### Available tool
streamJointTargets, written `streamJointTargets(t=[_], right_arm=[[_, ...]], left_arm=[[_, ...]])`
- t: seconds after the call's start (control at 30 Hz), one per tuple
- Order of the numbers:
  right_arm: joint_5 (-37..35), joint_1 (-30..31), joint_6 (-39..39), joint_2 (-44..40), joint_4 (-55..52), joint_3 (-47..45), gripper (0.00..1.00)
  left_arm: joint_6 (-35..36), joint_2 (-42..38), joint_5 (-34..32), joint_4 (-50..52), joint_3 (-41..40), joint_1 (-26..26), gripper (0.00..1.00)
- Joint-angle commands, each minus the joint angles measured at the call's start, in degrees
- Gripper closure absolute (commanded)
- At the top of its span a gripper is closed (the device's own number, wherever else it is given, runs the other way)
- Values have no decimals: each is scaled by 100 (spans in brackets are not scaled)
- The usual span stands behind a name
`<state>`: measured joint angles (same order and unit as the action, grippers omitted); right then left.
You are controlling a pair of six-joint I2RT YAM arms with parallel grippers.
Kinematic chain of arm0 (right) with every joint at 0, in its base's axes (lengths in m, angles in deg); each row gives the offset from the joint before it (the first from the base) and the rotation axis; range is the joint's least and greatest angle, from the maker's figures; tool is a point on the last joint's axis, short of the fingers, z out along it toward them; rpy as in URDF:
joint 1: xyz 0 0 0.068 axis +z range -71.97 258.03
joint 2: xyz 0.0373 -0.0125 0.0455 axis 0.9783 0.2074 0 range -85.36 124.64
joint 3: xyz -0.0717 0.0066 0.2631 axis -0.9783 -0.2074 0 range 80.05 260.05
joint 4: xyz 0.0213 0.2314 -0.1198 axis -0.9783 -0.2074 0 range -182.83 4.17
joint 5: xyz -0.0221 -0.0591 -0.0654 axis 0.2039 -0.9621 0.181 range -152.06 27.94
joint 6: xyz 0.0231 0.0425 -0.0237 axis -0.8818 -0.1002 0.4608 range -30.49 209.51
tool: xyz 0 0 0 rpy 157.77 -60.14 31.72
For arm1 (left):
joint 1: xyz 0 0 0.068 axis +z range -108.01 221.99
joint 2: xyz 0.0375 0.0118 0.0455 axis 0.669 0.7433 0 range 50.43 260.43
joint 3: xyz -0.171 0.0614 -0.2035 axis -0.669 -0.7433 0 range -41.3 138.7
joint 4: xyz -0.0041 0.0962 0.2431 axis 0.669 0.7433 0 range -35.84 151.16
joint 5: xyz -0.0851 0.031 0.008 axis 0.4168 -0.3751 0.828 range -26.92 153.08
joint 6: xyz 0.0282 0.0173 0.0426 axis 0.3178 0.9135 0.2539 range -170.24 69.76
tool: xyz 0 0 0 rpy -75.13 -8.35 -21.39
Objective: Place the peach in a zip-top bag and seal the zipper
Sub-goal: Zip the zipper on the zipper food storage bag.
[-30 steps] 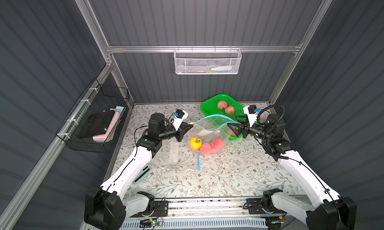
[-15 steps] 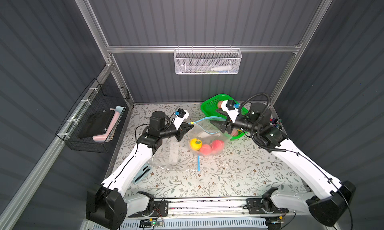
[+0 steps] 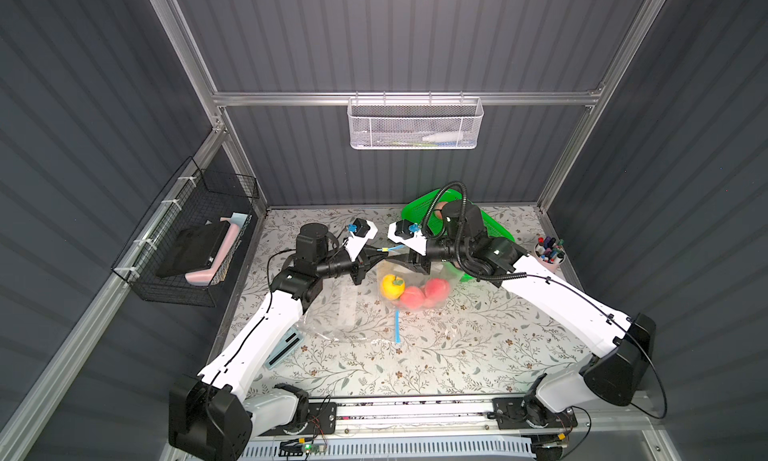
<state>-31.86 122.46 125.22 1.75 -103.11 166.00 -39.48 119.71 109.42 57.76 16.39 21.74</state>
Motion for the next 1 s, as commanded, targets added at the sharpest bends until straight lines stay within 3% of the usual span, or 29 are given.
streamJointTargets(t=[0.0, 0.13, 0.97], right_arm=[[9, 31, 441, 128, -329, 252, 59], [67, 32, 585, 172, -420, 307, 70], [196, 31, 1091, 318, -859, 640, 79]], left_arm=[[-48, -116, 189, -53, -47, -5, 97], [-42, -134, 182, -57, -63, -5, 97], [30, -267, 461, 99, -66, -5, 96]])
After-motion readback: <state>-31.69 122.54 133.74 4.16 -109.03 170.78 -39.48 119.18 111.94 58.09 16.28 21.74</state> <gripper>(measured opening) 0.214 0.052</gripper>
